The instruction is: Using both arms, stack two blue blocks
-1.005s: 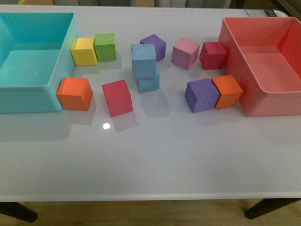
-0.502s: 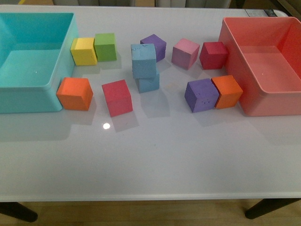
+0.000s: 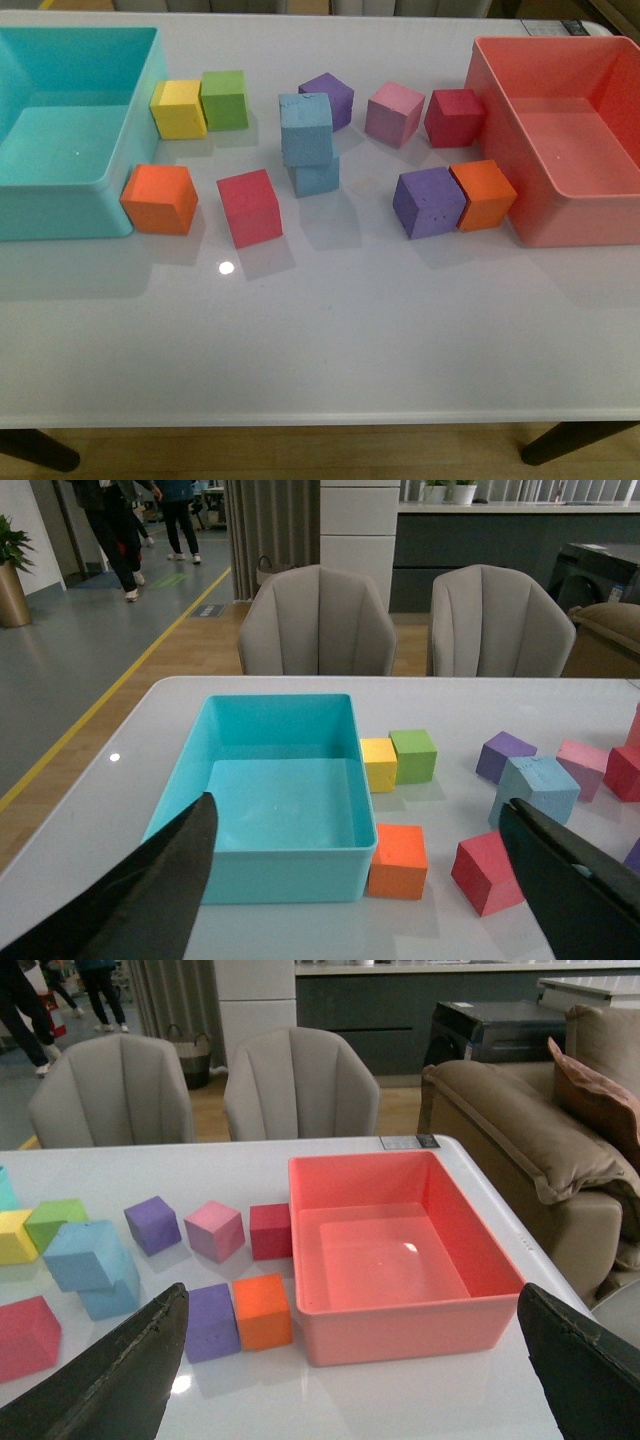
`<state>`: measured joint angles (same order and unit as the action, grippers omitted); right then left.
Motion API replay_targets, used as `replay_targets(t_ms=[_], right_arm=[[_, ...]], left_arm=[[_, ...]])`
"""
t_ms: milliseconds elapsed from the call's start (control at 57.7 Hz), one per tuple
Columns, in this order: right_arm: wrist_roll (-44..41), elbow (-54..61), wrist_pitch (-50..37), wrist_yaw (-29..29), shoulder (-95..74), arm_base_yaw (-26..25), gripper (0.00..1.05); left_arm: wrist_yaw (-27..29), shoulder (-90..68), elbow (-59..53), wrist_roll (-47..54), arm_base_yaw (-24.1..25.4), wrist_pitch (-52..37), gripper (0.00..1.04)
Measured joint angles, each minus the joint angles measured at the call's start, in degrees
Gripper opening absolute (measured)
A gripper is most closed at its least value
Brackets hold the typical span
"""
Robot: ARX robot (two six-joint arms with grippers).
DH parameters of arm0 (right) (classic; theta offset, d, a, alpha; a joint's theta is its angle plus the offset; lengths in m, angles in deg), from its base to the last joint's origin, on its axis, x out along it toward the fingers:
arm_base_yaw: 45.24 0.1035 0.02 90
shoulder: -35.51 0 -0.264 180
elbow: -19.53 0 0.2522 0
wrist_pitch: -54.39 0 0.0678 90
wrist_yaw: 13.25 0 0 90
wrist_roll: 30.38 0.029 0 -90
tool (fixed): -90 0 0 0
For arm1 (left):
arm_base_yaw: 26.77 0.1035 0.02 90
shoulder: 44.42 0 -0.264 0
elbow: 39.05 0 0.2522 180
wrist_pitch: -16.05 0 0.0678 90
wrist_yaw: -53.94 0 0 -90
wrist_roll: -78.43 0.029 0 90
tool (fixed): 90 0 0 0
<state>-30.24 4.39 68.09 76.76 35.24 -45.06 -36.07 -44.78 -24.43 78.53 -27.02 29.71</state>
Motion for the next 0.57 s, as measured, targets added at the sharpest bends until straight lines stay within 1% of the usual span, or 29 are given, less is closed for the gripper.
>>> replay_targets(t_ms=[35,87,572], right_arm=[[0.0,0.0,0.0,0.0,0.0,0.0,0.96],[0.0,0.0,0.0,0.0,0.0,0.0,0.96],[0.0,0.0,0.0,0.0,0.0,0.0,0.96]], left_arm=[[0.0,0.0,0.0,0.0,0.0,0.0,0.97],[0.0,0.0,0.0,0.0,0.0,0.0,0.95],[0.0,0.0,0.0,0.0,0.0,0.0,0.96]])
